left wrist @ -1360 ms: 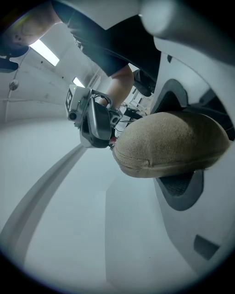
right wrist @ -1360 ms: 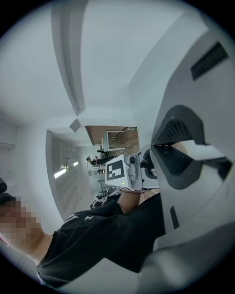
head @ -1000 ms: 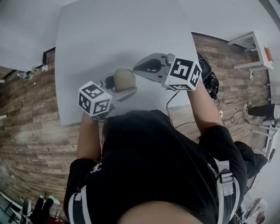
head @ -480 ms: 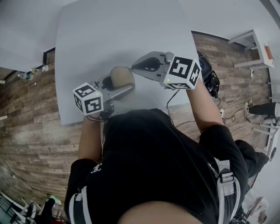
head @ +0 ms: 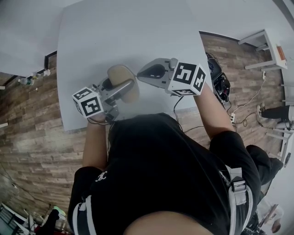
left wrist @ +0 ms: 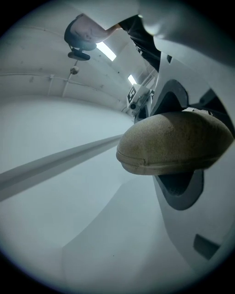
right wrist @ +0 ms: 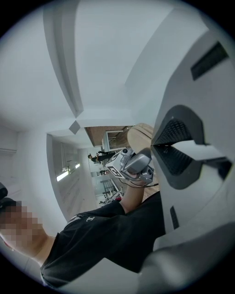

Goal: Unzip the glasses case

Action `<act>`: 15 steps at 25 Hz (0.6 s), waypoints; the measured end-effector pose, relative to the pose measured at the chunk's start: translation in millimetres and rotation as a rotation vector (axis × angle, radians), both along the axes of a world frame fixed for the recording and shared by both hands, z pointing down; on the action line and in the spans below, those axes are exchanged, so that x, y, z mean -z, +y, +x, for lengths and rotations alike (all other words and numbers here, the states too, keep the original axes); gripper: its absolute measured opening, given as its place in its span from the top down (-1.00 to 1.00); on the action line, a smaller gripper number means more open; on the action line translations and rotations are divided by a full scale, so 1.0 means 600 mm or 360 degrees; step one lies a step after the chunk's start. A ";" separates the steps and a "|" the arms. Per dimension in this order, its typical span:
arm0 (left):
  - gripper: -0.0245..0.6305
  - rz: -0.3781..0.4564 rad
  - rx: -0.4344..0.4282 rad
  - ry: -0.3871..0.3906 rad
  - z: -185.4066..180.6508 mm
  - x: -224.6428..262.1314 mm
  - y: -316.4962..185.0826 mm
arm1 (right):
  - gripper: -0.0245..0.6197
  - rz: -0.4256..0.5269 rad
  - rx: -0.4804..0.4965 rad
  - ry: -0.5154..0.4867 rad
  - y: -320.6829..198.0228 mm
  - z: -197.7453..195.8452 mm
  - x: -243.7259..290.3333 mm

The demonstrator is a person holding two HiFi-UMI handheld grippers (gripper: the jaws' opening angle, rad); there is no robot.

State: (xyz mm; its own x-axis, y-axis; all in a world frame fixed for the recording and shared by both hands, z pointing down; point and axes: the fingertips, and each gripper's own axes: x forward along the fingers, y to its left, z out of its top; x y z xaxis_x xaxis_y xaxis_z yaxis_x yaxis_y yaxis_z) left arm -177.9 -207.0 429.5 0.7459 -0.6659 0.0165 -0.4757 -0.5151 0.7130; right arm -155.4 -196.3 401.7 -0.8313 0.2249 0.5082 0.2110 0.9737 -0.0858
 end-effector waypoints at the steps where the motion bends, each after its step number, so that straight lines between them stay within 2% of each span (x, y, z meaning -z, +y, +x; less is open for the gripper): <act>1: -0.15 -0.0003 0.0032 0.0023 -0.004 0.001 -0.004 | 0.88 0.0005 -0.0001 0.0011 0.001 0.001 -0.004; 5: -0.15 -0.0017 0.0101 0.0173 -0.018 0.007 -0.009 | 0.87 -0.0011 -0.0011 0.0017 0.010 0.004 -0.009; 12: -0.15 -0.0030 0.0180 0.0313 -0.038 0.022 -0.012 | 0.87 -0.0012 -0.0026 0.0022 0.026 0.013 -0.011; 15: -0.15 -0.0081 0.0254 0.0389 -0.054 0.017 -0.020 | 0.87 -0.0007 -0.0048 0.0028 0.021 0.011 -0.014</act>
